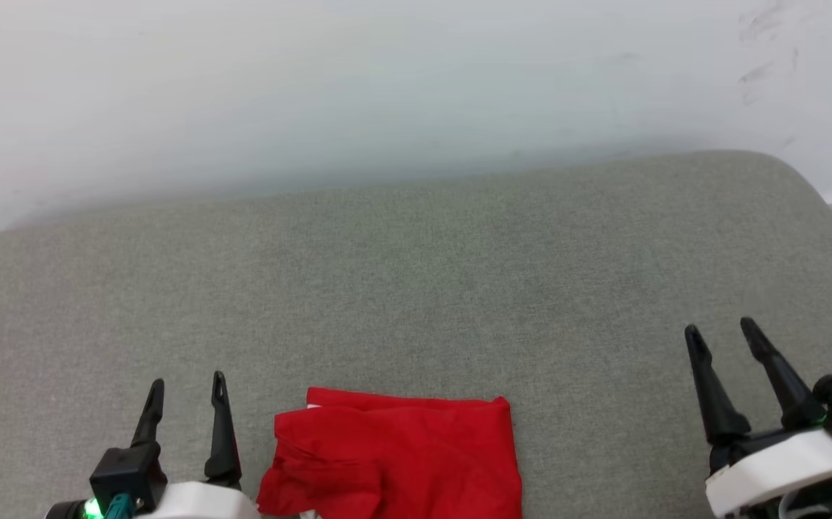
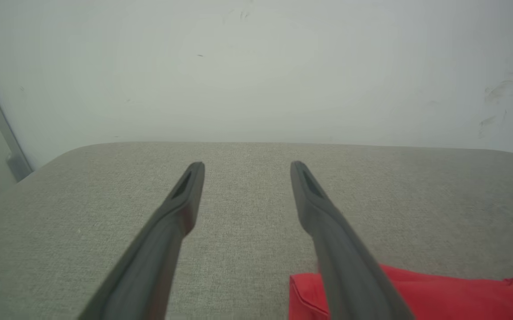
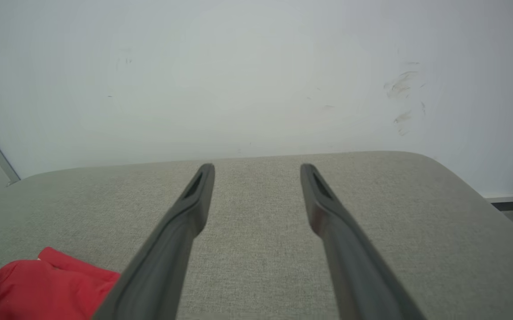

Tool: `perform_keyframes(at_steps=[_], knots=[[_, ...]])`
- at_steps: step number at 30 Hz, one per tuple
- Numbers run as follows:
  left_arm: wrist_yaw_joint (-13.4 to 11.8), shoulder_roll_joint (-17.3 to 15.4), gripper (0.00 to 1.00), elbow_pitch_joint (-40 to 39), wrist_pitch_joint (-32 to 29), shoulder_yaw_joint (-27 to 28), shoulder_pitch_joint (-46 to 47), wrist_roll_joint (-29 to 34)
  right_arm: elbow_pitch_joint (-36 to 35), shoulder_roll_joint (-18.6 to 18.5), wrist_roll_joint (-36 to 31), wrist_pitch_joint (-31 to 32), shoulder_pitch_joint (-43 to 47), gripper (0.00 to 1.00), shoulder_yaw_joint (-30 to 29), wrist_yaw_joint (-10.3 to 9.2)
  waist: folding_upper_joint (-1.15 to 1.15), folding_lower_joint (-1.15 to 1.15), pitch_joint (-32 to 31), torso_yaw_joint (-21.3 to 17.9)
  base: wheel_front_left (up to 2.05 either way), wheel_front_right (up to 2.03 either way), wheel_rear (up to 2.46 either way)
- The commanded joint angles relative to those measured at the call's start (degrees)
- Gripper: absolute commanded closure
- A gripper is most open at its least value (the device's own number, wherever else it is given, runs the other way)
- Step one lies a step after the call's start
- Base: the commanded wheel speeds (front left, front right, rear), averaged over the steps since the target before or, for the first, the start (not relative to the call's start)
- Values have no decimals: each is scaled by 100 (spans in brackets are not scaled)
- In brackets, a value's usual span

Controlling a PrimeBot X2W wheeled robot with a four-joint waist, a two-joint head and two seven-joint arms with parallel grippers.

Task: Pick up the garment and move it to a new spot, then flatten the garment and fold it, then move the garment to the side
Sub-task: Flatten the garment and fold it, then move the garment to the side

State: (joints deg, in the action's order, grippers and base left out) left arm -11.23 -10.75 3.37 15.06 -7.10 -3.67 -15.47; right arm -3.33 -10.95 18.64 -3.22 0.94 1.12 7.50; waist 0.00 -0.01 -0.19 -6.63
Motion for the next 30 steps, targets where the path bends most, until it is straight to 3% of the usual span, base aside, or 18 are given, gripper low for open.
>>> perform_keyframes(at_steps=[1, 18, 24, 30], knots=[[-19, -30, 0, -11, 11, 19, -85, -25, -75, 52, -90, 28, 108, 0, -13, -2, 0, 1, -63, -14, 0, 0, 0], [-31, -172, 0, -50, -6, 121, -486, -138, -468, 358, -488, 297, 666, 0, -45, -3, 0, 1, -297, 141, 0, 0, 0], [15, -166, 0, -93, -1, 74, -241, -136, -229, 225, 38, 865, 765, 0, -322, -3, 0, 1, -168, 379, 0, 0, 0], [34, -77, 0, -228, 15, -15, -143, -38, 379, -290, 1018, 1966, 819, 0, -304, -3, 0, 1, 90, 702, 0, 0, 0]])
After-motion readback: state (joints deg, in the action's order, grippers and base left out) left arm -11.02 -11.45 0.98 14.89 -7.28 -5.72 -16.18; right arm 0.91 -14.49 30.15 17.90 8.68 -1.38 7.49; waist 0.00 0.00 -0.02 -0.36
